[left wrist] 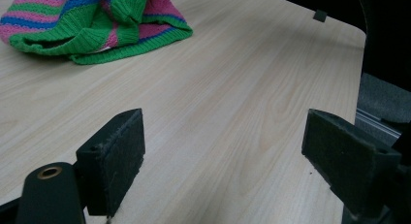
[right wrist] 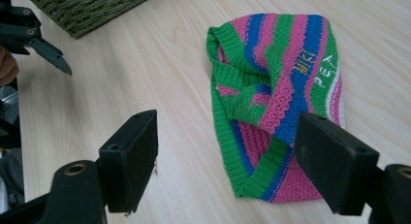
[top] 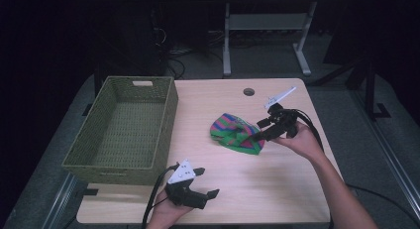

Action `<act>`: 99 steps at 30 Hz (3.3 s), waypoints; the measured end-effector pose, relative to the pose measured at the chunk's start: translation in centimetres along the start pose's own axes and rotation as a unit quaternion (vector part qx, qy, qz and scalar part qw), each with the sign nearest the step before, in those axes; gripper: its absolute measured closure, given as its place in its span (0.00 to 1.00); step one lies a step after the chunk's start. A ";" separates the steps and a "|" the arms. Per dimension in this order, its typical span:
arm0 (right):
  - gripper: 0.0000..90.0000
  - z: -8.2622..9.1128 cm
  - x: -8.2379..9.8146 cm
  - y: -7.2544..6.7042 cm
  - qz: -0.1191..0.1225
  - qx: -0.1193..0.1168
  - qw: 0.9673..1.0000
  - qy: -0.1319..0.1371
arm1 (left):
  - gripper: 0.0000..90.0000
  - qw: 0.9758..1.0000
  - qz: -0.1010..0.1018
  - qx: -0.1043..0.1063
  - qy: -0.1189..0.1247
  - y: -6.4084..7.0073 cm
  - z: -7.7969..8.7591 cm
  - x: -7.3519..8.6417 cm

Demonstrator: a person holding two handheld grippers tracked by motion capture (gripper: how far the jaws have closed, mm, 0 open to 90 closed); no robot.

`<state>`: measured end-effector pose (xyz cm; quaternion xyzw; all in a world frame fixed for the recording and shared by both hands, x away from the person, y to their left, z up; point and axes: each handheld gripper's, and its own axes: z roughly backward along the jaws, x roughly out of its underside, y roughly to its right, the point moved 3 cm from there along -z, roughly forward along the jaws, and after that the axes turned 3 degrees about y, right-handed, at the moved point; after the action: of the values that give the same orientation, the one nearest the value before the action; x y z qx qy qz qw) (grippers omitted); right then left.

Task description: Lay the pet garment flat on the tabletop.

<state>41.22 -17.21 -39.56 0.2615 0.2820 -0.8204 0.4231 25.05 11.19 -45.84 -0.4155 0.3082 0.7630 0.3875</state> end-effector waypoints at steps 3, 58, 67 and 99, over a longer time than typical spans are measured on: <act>0.27 -0.3 -0.5 0.3 0.002 0.004 1.000 -0.005 | 0.17 1.000 -0.002 -0.002 -0.004 0.0 -0.1 0.0; 0.40 -10.6 -1.6 2.1 0.008 0.078 0.990 -0.117 | 0.17 1.000 0.007 -0.001 -0.003 -0.4 0.0 0.0; 0.38 -11.4 -0.9 1.6 0.030 0.116 0.985 -0.125 | 0.17 1.000 0.007 0.000 -0.002 -0.4 -0.1 0.0; 0.81 -9.3 -1.4 2.2 0.007 0.114 0.989 -0.089 | 0.17 1.000 0.009 -0.002 -0.006 -0.5 -0.1 0.1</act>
<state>45.54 -11.16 -45.73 0.2356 0.1461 -0.8643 0.4197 25.46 11.35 -46.04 -0.4092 0.3080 0.7695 0.3815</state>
